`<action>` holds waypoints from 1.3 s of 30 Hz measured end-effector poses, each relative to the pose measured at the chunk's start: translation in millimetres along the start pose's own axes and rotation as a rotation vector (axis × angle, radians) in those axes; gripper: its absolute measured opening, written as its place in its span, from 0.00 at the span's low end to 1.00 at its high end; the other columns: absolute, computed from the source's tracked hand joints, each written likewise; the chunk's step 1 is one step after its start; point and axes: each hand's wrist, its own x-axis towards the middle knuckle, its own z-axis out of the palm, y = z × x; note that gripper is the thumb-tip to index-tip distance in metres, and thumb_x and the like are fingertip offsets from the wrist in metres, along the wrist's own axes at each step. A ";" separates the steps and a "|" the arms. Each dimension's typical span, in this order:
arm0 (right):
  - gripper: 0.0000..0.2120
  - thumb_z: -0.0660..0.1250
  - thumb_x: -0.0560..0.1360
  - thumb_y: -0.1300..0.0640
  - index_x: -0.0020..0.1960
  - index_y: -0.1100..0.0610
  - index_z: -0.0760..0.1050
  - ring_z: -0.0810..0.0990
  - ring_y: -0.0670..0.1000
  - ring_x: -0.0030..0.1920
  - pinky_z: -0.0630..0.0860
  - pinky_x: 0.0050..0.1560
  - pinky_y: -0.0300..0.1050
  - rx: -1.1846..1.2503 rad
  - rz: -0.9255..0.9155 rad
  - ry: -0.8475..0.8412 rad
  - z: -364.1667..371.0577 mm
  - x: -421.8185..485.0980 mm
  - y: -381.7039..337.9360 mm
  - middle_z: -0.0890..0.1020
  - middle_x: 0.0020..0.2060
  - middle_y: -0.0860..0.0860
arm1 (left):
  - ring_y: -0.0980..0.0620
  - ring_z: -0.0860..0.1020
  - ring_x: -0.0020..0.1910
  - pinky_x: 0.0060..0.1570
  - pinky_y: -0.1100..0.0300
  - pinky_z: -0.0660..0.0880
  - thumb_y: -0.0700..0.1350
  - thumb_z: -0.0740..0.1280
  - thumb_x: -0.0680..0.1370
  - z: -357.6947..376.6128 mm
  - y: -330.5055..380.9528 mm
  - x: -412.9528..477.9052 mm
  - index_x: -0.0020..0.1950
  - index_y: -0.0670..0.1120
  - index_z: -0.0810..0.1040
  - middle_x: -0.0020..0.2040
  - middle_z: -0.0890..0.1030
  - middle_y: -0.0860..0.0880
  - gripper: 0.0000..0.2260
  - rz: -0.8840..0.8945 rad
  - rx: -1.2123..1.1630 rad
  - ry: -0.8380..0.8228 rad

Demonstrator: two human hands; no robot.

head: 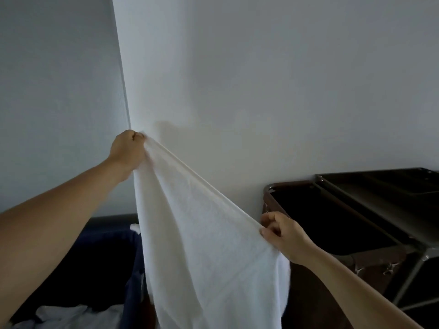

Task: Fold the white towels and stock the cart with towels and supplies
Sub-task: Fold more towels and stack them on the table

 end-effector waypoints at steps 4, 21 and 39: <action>0.09 0.59 0.83 0.50 0.49 0.50 0.76 0.80 0.46 0.42 0.77 0.43 0.37 -0.190 -0.008 -0.068 9.2 -2.1 1.9 0.81 0.42 0.46 | 0.46 0.68 0.34 0.32 0.56 0.63 0.44 0.56 0.83 -5.9 -18.0 0.4 0.43 0.35 0.74 0.36 0.71 0.43 0.15 -0.010 0.075 -0.038; 0.09 0.62 0.82 0.50 0.51 0.54 0.78 0.76 0.48 0.37 0.74 0.41 0.46 -0.216 -0.322 0.051 2.6 28.7 -110.3 0.79 0.35 0.45 | 0.68 0.79 0.47 0.45 0.74 0.73 0.35 0.61 0.78 43.3 42.6 -119.2 0.52 0.49 0.85 0.49 0.84 0.58 0.16 0.178 -0.197 -0.784; 0.05 0.72 0.76 0.52 0.50 0.51 0.78 0.81 0.47 0.43 0.79 0.46 0.44 0.020 -0.045 0.072 -36.5 30.0 -72.5 0.83 0.42 0.46 | 0.48 0.72 0.34 0.32 0.62 0.63 0.46 0.65 0.81 30.1 44.3 -38.9 0.35 0.39 0.78 0.31 0.73 0.46 0.17 0.400 0.145 -0.213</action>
